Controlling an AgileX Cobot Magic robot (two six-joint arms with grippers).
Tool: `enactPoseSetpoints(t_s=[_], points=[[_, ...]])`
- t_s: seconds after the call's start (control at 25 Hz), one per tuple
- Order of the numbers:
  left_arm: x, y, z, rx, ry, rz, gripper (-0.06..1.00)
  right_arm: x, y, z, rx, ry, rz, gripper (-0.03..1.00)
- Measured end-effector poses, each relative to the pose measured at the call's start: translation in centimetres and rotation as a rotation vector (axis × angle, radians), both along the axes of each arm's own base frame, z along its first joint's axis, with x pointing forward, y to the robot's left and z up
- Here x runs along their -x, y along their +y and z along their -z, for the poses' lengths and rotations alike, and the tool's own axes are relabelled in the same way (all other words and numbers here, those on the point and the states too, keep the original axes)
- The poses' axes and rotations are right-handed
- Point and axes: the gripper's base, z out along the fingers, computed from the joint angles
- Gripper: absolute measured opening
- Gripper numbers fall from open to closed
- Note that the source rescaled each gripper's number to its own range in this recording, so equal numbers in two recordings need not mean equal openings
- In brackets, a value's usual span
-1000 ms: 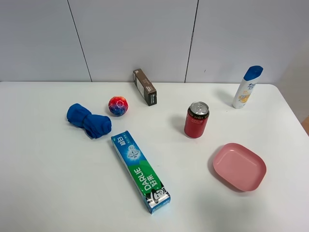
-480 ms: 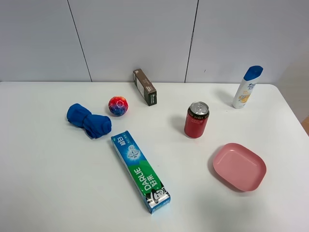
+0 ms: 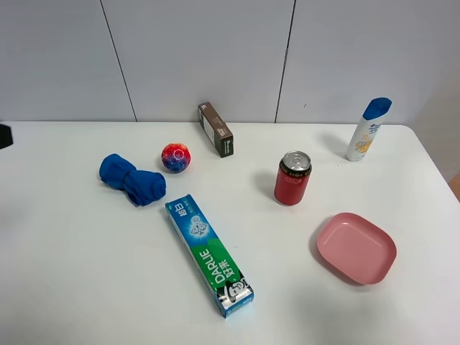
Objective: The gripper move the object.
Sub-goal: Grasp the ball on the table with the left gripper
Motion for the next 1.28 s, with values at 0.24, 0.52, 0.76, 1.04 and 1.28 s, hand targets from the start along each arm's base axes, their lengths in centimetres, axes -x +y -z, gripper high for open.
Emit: enactPoseSetpoints(t_s=[0.24,0.52,0.76,1.04,1.28], points=[[-6.9,-1.3,0.9,0.057,0.071,0.091,1.00,0.0,0.0,0.0,0.000,0.000,0.000,1.00],[-12.6,-2.1,4.3,0.088,0.137,0.146,1.00,0.0,0.0,0.0,0.000,0.000,0.000,1.00],[-15.4,-2.3,8.3,0.092,0.228,0.146,1.00,0.0,0.0,0.0,0.000,0.000,0.000,1.00],[-17.0,-4.7,10.2,0.028,0.248,0.287,1.00,0.0,0.0,0.0,0.000,0.000,0.000,1.00],[-18.8,-9.7,10.3,-0.028,0.242,0.466,1.00,0.0,0.0,0.0,0.000,0.000,0.000,1.00]])
